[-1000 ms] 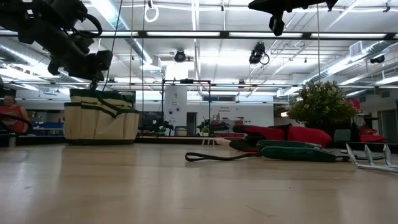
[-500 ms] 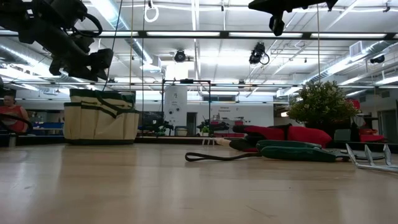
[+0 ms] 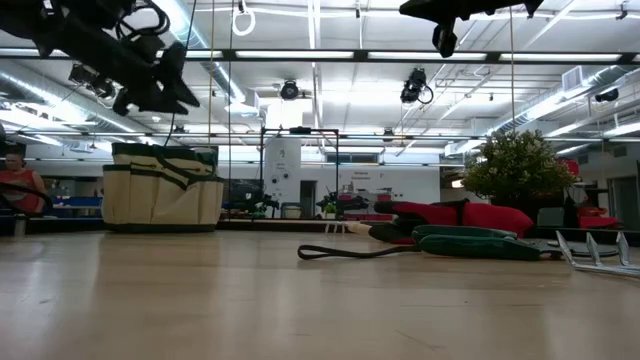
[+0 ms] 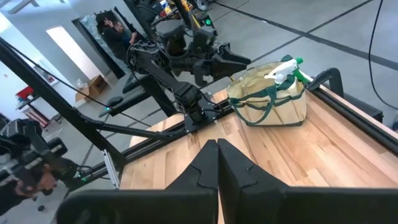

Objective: Pick & Place Garden tools in Gardening bag
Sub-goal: Put the top brown hand rake into the gardening bag

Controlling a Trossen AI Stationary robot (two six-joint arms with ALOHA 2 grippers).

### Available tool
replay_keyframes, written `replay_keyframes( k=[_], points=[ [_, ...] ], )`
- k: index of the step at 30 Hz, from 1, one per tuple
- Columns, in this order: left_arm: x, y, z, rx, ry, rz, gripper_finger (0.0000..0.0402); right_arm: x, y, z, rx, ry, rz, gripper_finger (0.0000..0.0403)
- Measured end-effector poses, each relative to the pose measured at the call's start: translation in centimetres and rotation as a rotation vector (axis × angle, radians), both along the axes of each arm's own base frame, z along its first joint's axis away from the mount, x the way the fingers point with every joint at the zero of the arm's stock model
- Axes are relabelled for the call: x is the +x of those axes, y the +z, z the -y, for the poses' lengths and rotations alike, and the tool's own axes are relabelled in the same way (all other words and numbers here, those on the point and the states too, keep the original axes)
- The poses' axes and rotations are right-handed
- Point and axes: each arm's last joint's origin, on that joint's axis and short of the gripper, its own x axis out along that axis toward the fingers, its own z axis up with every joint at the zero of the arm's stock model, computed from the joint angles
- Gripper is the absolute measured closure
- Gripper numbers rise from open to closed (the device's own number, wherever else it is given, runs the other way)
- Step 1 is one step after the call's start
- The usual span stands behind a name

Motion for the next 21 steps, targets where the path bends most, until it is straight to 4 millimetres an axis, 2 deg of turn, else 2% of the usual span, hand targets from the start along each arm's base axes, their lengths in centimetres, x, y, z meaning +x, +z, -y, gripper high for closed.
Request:
replay_keyframes(
  k=[3, 10, 16, 21],
  points=[
    [0.2, 1.0, 0.1, 0.035, -0.088, 0.036, 0.023, 0.0, 0.0, 0.0, -0.002, 0.0, 0.0, 0.0403],
    [0.6, 2.6, 0.1, 0.076, -0.148, 0.041, 0.023, 0.0, 0.0, 0.0, -0.005, -0.014, -0.002, 0.0403],
    [2.1, 3.8, -0.1, 0.097, -0.205, -0.009, 0.023, 0.0, 0.0, 0.2, -0.017, -0.076, -0.01, 0.0401],
    [3.7, 4.4, -0.4, 0.092, -0.241, -0.045, 0.023, 0.0, 0.0, 0.2, -0.017, -0.076, -0.01, 0.0383]
  ],
)
